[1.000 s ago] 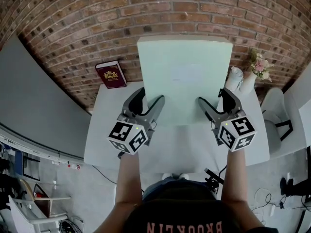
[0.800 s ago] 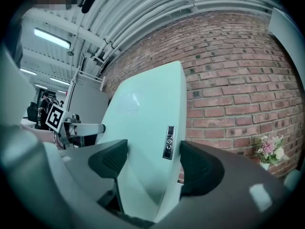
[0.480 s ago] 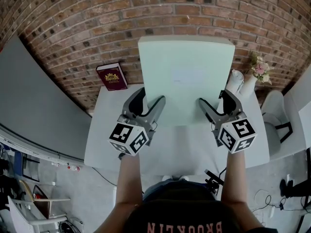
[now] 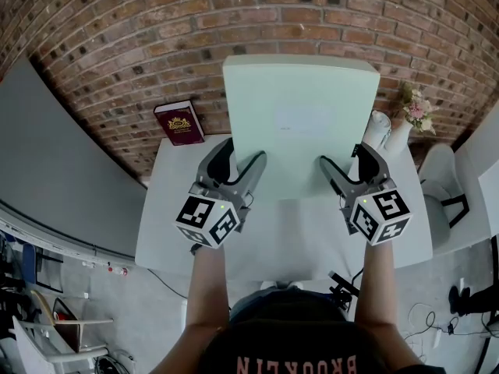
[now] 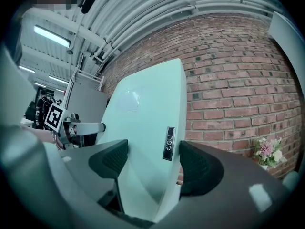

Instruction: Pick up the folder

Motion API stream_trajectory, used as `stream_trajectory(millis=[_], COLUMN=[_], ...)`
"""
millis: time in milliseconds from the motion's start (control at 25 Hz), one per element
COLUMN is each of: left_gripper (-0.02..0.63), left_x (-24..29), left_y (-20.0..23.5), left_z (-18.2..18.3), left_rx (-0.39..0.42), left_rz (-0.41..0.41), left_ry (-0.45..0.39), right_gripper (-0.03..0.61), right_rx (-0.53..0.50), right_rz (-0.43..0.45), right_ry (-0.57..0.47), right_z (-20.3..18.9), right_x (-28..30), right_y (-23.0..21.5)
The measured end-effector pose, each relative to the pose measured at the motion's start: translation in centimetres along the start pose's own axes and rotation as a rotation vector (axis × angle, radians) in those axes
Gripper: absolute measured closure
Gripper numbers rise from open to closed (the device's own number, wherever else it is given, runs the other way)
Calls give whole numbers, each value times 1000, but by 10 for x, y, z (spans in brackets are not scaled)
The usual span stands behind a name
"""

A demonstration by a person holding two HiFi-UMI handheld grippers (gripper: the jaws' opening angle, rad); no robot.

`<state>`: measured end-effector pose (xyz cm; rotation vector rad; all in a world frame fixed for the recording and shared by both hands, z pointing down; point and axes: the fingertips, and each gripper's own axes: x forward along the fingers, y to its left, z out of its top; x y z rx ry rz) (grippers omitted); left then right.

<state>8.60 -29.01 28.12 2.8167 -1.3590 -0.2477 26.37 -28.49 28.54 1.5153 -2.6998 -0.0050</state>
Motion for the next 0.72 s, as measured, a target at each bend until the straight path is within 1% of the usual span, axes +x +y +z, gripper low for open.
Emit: stream_trajectory(millis=[720], left_gripper=[314], left_x=[0], left_y=[7], left_z=[5], left_rx=[-10], left_rz=[-2], left_ry=[-10], right_gripper=[244], right_rx=[-4], right_rz=[-12], right_ry=[-3], right_z=[5], right_x=[3], right_y=[4])
